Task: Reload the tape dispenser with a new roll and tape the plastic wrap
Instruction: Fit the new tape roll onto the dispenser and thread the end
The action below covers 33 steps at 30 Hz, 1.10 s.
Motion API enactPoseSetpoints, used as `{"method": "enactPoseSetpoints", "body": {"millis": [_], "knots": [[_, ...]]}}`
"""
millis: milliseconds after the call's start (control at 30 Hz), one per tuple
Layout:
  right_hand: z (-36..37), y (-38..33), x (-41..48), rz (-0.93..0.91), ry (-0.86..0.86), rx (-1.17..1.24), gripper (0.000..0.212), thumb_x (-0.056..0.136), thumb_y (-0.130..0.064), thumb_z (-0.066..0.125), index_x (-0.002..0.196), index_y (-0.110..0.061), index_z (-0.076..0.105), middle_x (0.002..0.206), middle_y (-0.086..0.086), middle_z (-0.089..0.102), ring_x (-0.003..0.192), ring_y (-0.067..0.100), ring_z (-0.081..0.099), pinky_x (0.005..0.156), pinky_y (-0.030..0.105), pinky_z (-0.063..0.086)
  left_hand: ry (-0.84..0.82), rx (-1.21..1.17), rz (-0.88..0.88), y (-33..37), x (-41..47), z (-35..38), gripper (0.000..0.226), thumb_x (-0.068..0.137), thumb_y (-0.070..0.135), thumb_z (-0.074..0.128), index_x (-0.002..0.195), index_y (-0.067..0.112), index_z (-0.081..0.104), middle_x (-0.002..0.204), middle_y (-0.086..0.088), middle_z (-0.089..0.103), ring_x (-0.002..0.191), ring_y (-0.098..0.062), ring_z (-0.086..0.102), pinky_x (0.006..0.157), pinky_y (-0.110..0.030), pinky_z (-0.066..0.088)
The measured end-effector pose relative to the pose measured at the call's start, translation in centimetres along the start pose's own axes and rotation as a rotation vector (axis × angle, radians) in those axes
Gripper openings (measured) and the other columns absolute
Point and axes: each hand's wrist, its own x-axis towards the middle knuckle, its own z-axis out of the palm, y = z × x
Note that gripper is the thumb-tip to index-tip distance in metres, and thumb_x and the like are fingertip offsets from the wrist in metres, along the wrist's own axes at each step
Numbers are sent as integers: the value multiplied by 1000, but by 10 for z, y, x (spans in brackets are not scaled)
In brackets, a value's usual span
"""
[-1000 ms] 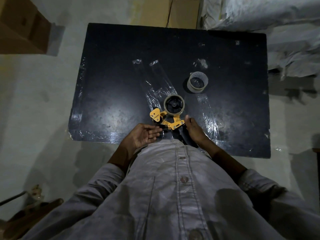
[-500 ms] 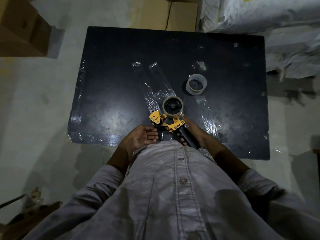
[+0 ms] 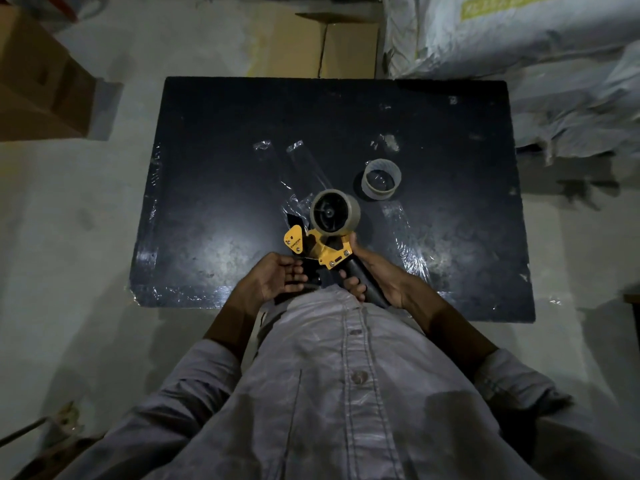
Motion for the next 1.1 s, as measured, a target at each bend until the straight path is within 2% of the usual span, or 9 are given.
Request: {"method": "enactPoseSetpoints", "body": {"millis": [267, 467, 600, 667, 767, 933, 1000, 1100], "knots": [[10, -9, -21, -55, -56, 44, 75, 97, -87, 54, 95, -12, 62, 73, 1, 42, 51, 10, 43, 48, 25, 39, -16, 47, 110, 17, -18, 0, 23, 106, 12, 43, 91, 12, 61, 67, 0, 48, 76, -23, 66, 68, -37, 54], [0, -11, -28, -65, -42, 30, 75, 96, -87, 57, 97, -12, 62, 73, 1, 44, 50, 9, 43, 48, 25, 40, 10, 53, 161, 19, -19, 10, 24, 101, 5, 42, 92, 6, 64, 65, -4, 47, 82, -29, 69, 66, -43, 65], [-8, -14, -33, -77, -35, 19, 74, 96, -87, 59, 99, -12, 64, 75, 1, 46, 50, 9, 45, 48, 24, 42, 0, 54, 175, 21, -19, 17, 23, 102, 5, 43, 90, 6, 63, 65, -3, 47, 81, -28, 69, 65, -45, 66], [-11, -15, -36, -81, -27, 18, 74, 96, -87, 59, 99, -13, 64, 75, 1, 45, 50, 9, 45, 48, 25, 40, -1, 69, 177, 21, -17, 19, 21, 101, 6, 44, 91, 8, 62, 65, -2, 45, 80, -27, 68, 61, -41, 62], [-13, -15, -37, -79, -31, 23, 74, 95, -87, 61, 99, -13, 63, 75, 1, 43, 49, 9, 43, 49, 26, 39, 9, 98, 164, 22, -15, 19, 18, 99, 7, 45, 91, 9, 61, 65, -1, 41, 75, -27, 63, 52, -33, 48], [-15, -17, -39, -72, -42, 25, 76, 93, -87, 63, 101, -12, 63, 76, 1, 43, 50, 9, 45, 49, 25, 40, 17, 69, 131, 23, -13, 21, 20, 93, 5, 46, 78, 16, 53, 63, 3, 29, 63, -21, 44, 52, -26, 21], [-14, -18, -40, -82, -38, 15, 76, 94, -87, 62, 100, -12, 63, 75, 1, 43, 50, 9, 44, 49, 26, 39, 22, 54, 130, 25, -13, 22, 22, 94, 4, 45, 76, 16, 52, 61, 4, 27, 61, -21, 42, 53, -26, 19], [-11, -21, -42, -85, -38, 7, 75, 95, -87, 60, 99, -12, 63, 75, 1, 42, 49, 9, 44, 48, 25, 40, 34, 36, 142, 30, -12, 25, 22, 95, 4, 45, 78, 15, 53, 61, 3, 28, 61, -23, 45, 49, -25, 28]]}}
